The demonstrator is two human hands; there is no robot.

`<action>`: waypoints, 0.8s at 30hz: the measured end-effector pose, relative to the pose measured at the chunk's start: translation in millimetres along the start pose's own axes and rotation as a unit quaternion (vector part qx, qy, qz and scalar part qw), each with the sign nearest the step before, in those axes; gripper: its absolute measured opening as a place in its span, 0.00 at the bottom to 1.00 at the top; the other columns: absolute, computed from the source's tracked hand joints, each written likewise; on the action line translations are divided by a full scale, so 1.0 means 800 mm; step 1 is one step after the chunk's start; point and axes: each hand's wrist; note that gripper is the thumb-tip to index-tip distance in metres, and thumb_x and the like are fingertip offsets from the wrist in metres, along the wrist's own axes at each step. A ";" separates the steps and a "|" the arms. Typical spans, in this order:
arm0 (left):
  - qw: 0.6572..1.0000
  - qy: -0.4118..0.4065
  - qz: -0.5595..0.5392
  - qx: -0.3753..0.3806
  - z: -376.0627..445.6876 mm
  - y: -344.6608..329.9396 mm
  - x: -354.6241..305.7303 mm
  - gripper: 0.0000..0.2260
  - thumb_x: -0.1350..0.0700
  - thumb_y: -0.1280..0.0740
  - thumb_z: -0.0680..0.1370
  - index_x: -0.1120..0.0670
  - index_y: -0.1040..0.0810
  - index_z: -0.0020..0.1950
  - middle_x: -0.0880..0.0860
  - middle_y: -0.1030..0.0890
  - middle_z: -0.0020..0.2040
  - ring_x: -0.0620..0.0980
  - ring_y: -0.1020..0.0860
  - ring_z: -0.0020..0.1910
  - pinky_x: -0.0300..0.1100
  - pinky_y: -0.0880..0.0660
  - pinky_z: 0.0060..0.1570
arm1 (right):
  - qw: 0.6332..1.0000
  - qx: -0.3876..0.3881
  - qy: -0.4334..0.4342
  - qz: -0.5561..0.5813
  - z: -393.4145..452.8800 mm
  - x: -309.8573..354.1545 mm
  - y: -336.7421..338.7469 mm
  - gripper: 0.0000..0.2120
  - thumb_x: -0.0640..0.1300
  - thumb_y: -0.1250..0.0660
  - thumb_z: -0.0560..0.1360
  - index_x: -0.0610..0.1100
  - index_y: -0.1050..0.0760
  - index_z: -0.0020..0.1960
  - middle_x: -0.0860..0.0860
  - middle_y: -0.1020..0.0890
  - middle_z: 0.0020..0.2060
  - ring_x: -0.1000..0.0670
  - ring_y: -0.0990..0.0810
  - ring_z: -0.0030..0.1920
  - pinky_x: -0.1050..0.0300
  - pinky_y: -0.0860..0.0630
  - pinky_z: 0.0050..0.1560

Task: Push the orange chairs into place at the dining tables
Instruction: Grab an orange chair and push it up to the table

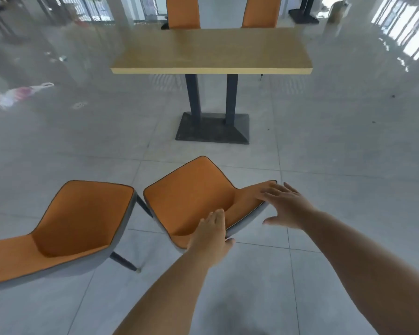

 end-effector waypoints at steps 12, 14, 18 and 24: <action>0.998 0.003 0.049 0.027 0.010 -0.008 -0.016 0.28 0.48 0.43 0.83 0.57 0.50 0.79 0.54 0.46 0.79 0.52 0.49 0.78 0.46 0.51 0.74 | 1.000 -0.020 0.019 0.005 0.028 -0.029 -0.004 0.08 0.46 0.39 0.78 0.54 0.28 0.56 0.57 0.22 0.55 0.51 0.29 0.66 0.50 0.49 0.75; 0.998 -0.015 0.055 0.033 0.008 -0.013 -0.020 0.28 0.49 0.42 0.83 0.56 0.49 0.78 0.53 0.46 0.79 0.52 0.49 0.78 0.47 0.51 0.75 | 1.000 -0.021 0.006 0.004 0.010 -0.029 -0.008 0.07 0.46 0.39 0.78 0.53 0.27 0.55 0.57 0.22 0.54 0.51 0.28 0.64 0.50 0.48 0.75; 0.995 -0.070 0.052 0.058 0.008 -0.026 -0.040 0.28 0.50 0.42 0.83 0.56 0.49 0.78 0.53 0.47 0.79 0.51 0.51 0.78 0.47 0.53 0.76 | 0.999 -0.015 -0.044 0.012 -0.043 -0.043 -0.022 0.05 0.46 0.39 0.78 0.53 0.27 0.53 0.57 0.21 0.50 0.51 0.27 0.62 0.50 0.46 0.75; 0.978 -0.176 0.066 0.085 0.005 -0.057 -0.102 0.30 0.51 0.41 0.82 0.57 0.52 0.79 0.55 0.48 0.80 0.52 0.51 0.78 0.49 0.54 0.76 | 0.988 0.010 -0.156 0.013 -0.155 -0.063 -0.043 0.05 0.48 0.38 0.77 0.53 0.26 0.52 0.57 0.19 0.51 0.52 0.25 0.61 0.52 0.47 0.74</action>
Point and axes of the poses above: each hand's wrist, its own z-axis towards the middle knuckle, its own y-axis out of the back of the hand, x = y × z
